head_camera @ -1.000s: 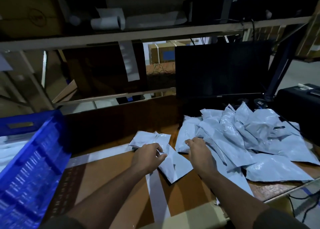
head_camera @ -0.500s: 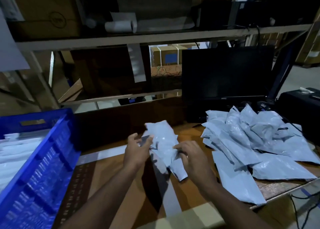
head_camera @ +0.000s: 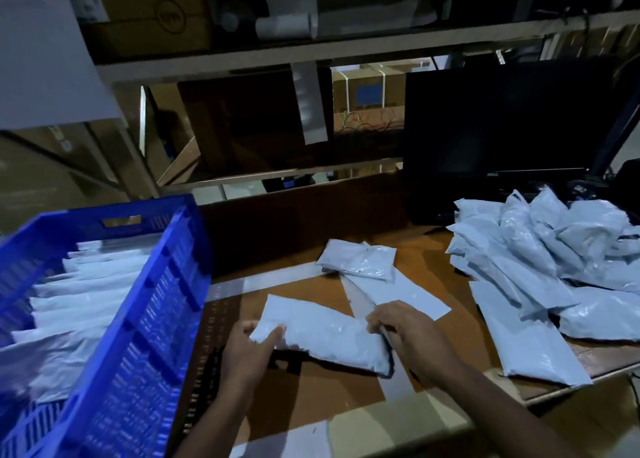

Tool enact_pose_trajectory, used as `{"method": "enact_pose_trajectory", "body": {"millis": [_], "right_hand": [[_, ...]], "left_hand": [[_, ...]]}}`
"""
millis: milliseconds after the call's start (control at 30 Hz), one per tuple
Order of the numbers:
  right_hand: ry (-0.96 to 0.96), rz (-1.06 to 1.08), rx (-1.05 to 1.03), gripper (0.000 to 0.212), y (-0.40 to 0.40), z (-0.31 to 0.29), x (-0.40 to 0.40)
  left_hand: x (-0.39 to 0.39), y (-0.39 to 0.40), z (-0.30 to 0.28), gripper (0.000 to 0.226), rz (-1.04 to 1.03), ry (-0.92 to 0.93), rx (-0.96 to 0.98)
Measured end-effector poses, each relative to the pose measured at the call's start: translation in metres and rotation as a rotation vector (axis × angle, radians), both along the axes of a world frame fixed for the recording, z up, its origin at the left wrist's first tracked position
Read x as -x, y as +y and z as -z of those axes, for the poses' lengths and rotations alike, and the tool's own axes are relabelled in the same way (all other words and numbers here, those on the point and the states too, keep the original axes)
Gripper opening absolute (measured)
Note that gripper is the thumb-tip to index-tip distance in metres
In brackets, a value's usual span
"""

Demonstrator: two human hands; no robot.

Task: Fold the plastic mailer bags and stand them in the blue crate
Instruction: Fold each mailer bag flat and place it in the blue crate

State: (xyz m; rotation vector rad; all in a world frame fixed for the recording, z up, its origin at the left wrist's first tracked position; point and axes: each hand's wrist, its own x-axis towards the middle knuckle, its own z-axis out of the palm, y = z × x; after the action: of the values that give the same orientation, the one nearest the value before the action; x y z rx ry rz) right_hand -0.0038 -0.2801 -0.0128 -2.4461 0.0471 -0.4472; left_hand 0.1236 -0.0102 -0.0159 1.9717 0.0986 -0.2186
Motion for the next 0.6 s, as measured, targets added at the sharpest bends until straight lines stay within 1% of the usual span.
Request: {"method": "enact_pose_trajectory", "body": {"millis": [67,100,133,167,200,233,267,300,333,367,400,467,533,600], "right_hand": [[0.030,0.052,0.059,0.024,0.014,-0.006,-0.002],[-0.019,0.086,0.139,0.022,0.023,-0.010,-0.002],[-0.082,0.108,0.224,0.022,0.033,-0.012,-0.002],[-0.119,0.103,0.295,0.023,0.043,-0.011,-0.001],[-0.120,0.099,0.355,0.027,0.053,-0.009,-0.001],[-0.085,0.086,0.385,0.032,0.060,-0.006,-0.001],[-0.061,0.079,0.392,0.034,0.067,-0.004,0.000],[-0.039,0.078,0.389,0.036,0.074,-0.001,0.000],[-0.023,0.081,0.401,0.038,0.079,0.003,0.000],[-0.003,0.081,0.436,0.039,0.084,0.008,-0.002],[0.018,0.085,0.485,0.042,0.087,0.012,-0.004],[0.074,0.092,0.549,0.048,0.093,0.024,-0.010],[0.102,0.108,0.579,0.045,0.093,0.033,-0.011],[0.151,0.090,0.588,0.059,0.092,0.042,-0.006]], "left_hand": [[0.017,0.015,0.002,0.049,0.063,-0.055,-0.209],[0.023,0.022,0.005,0.053,0.087,-0.094,-0.288],[0.028,0.027,0.007,0.056,0.095,-0.135,-0.328],[0.033,0.031,0.009,0.059,0.097,-0.180,-0.393],[0.037,0.033,0.008,0.060,0.124,-0.293,-0.486],[0.041,0.033,0.006,0.058,0.178,-0.448,-0.563],[0.044,0.030,0.001,0.052,0.235,-0.597,-0.565],[0.046,0.025,-0.004,0.045,0.287,-0.703,-0.514],[0.048,0.016,-0.011,0.043,0.359,-0.751,-0.459],[0.048,0.007,-0.016,0.047,0.446,-0.778,-0.453],[0.046,-0.004,-0.021,0.055,0.548,-0.787,-0.513],[0.035,-0.014,-0.014,0.070,0.735,-0.743,-0.661],[0.024,-0.012,0.003,0.066,0.830,-0.718,-0.745],[0.025,-0.003,0.020,0.060,0.833,-0.712,-0.790]]}}
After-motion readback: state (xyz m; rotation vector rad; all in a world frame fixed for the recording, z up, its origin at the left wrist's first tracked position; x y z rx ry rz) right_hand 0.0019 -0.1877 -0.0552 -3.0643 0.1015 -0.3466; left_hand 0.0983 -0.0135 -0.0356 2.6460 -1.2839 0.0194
